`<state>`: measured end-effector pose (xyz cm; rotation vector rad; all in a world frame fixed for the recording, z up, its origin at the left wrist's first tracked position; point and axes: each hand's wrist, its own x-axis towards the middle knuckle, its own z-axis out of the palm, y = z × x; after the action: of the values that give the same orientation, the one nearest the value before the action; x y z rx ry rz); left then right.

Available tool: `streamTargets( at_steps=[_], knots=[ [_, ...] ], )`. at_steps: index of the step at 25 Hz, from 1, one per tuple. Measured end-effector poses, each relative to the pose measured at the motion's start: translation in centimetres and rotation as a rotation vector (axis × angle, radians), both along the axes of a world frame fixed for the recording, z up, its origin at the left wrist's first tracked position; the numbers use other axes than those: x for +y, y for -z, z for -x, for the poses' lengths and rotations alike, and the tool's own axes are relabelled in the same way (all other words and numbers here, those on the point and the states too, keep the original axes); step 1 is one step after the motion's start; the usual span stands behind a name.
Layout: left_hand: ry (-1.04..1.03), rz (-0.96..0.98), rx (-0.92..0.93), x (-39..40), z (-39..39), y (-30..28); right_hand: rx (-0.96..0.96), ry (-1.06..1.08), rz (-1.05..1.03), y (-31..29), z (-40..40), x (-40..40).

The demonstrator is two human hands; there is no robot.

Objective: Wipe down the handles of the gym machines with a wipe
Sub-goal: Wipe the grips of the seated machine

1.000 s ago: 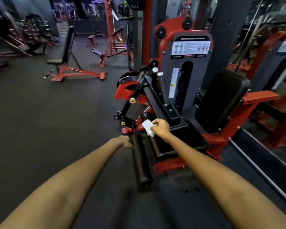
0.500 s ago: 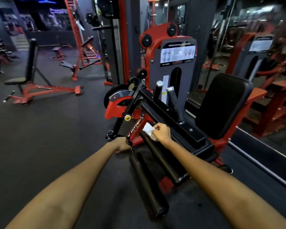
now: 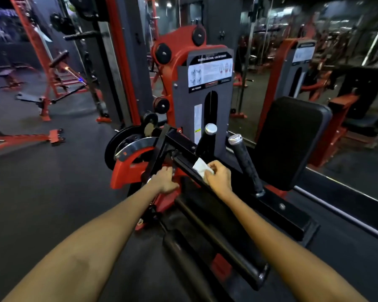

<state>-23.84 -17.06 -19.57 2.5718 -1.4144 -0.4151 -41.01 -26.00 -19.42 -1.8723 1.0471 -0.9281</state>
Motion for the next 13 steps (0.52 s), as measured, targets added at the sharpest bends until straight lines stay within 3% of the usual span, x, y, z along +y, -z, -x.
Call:
streamTargets(
  at_steps=[5,8,13],
  knots=[
    [0.134,0.233,0.008,-7.5,-6.0,-1.7,-0.06,0.045,0.089,-0.9,-3.4,-2.1],
    [0.333,0.219,-0.005,-12.4,-8.4,-1.3,-0.058,0.15,0.304,-0.7,-4.6,-3.3],
    [0.744,0.074,-0.132,-18.9,-11.5,0.3,-0.128,0.499,0.647,-1.1,-6.5,-2.7]
  ],
)
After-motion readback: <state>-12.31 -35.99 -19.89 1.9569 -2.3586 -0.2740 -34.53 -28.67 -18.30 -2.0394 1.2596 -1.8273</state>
